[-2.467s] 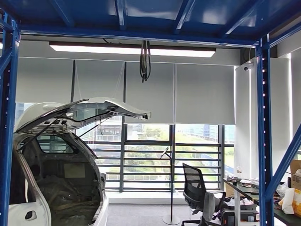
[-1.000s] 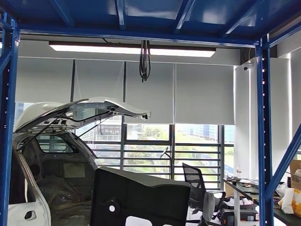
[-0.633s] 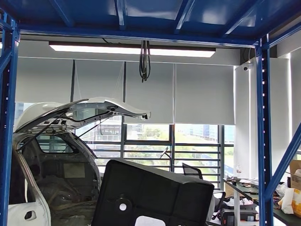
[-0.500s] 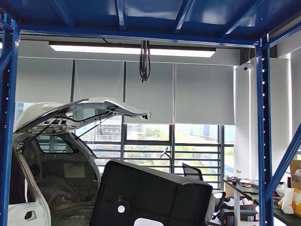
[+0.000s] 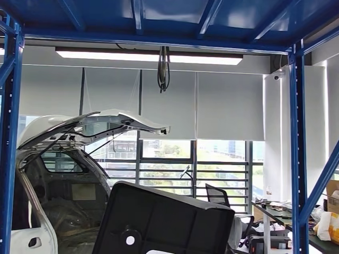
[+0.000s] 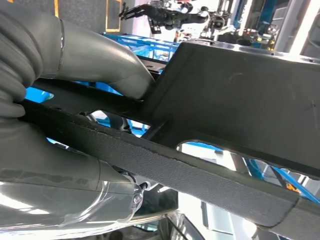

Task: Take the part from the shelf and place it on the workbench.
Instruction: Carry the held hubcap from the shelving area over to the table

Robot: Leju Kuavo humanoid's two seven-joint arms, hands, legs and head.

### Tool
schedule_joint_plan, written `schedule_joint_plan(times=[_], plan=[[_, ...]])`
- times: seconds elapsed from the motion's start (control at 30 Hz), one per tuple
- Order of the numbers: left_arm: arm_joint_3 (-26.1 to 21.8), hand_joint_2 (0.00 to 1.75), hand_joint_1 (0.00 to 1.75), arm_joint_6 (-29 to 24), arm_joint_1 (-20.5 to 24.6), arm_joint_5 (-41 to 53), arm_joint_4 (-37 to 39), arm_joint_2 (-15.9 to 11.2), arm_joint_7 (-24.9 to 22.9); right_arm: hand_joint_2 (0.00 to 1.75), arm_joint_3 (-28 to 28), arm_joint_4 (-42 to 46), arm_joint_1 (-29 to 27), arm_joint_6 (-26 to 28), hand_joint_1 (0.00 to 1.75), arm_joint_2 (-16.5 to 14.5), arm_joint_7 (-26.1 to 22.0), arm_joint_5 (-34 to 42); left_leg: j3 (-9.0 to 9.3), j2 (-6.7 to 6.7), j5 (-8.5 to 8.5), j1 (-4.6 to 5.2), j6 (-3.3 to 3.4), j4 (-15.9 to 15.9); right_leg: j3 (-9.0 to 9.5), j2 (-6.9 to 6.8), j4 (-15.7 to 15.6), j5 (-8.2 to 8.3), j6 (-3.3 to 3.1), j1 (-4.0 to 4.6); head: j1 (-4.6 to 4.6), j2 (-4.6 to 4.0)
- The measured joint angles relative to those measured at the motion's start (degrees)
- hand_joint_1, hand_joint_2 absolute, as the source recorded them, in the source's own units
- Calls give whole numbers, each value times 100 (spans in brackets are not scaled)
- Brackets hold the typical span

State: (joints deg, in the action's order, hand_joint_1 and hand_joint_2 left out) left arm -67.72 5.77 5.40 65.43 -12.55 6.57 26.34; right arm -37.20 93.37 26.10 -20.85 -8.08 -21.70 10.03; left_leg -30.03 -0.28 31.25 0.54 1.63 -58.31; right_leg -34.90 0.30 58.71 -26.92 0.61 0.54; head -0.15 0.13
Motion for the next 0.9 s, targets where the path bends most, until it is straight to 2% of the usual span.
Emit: schedule_joint_plan(times=[0.07,0.1,0.2,0.23,0.27,0.3,0.37,0.4,0.43,0.5,0.57,0.63,0.7,0.73,0.77,0.8,0.83,0.9], plan=[[-5,0,0,22,-8,3,0,-19,-71,175,-2,2,6,-3,175,-12,-1,18,20,17,-34,-38,44,34,-40,1,112,-90,38,5,-1,0],[-8,0,0,35,-13,4,0,-31,-135,175,-5,3,11,-5,175,-17,-2,25,31,27,-49,-61,64,49,-125,1,312,-213,60,-1,-1,0],[-31,0,0,62,-64,5,0,-99,-365,175,-22,-23,15,-11,175,-17,-3,34,37,49,-58,-77,73,45,-628,-6,1374,-669,114,-59,0,0],[-38,0,0,58,-85,7,0,-129,-436,175,-27,-36,9,-10,175,-14,-5,34,39,54,-55,-79,68,42,-746,-7,1587,-697,123,-72,0,0],[-42,0,0,45,-102,11,0,-162,-497,175,-31,-44,3,-7,175,-12,-10,31,45,56,-50,-80,59,39,-764,-7,1587,-613,123,-80,0,0],[-44,0,0,23,-114,26,0,-192,-553,175,-35,-49,-3,3,175,-10,-19,22,59,52,-38,-82,43,38,-674,-8,1354,-425,115,-83,0,0],[-45,0,0,-25,-127,62,0,-239,-624,175,-39,-42,-27,34,175,4,-58,-6,92,41,1,-77,-12,36,-344,-6,598,-19,68,-70,-1,0],[-45,0,0,-40,-133,79,0,-255,-644,175,-39,-33,-49,49,175,20,-82,-26,95,36,16,-77,-46,33,-223,-6,329,91,35,-56,2,2],[-45,0,0,-49,-138,89,0,-267,-659,175,-38,-23,-79,60,175,38,-104,-44,88,34,24,-78,-76,30,-167,-2,191,128,6,-37,4,3],[-45,0,0,-57,-150,108,0,-284,-677,175,-37,-6,-138,75,175,69,-127,-70,66,42,18,-90,-130,31,-166,6,152,116,-38,-14,8,4],[-45,0,0,-61,-151,123,0,-294,-678,175,-37,10,-170,84,175,81,-133,-77,34,50,119,-100,-178,-30,-155,8,66,120,-94,-33,8,2],[-45,0,0,-63,-148,133,0,-301,-666,175,-41,19,-189,83,175,81,-135,-84,-125,49,445,-111,-223,-444,-159,-5,-8,140,-155,-57,9,1],[-45,0,0,-63,-154,141,0,-309,-644,175,-60,-5,-219,71,175,80,-134,-94,-389,49,806,-121,-262,-1145,-199,-19,-10,173,-181,-56,9,0],[-45,0,0,-62,-159,143,0,-315,-637,175,-75,-23,-232,60,175,80,-133,-98,-470,49,881,-128,-279,-1379,-225,-23,-7,196,-185,-55,9,0],[-45,0,0,-61,-163,144,0,-321,-629,175,-93,-46,-238,46,175,75,-128,-101,-466,49,849,-138,-294,-1417,-255,-23,-4,224,-182,-57,9,0],[-45,0,0,-56,-165,144,0,-329,-620,175,-114,-69,-237,27,175,65,-122,-102,-360,49,715,-152,-307,-1235,-287,-21,2,254,-173,-60,9,0],[-45,0,0,-48,-160,144,0,-340,-609,175,-133,-92,-226,11,175,45,-114,-101,-168,48,519,-172,-320,-870,-318,-17,12,284,-157,-64,9,0],[-45,0,0,-30,-141,143,0,-356,-586,175,-174,-141,-182,-12,175,-17,-96,-94,177,22,241,-195,-329,-156,-380,-3,43,347,-101,-53,8,0]])
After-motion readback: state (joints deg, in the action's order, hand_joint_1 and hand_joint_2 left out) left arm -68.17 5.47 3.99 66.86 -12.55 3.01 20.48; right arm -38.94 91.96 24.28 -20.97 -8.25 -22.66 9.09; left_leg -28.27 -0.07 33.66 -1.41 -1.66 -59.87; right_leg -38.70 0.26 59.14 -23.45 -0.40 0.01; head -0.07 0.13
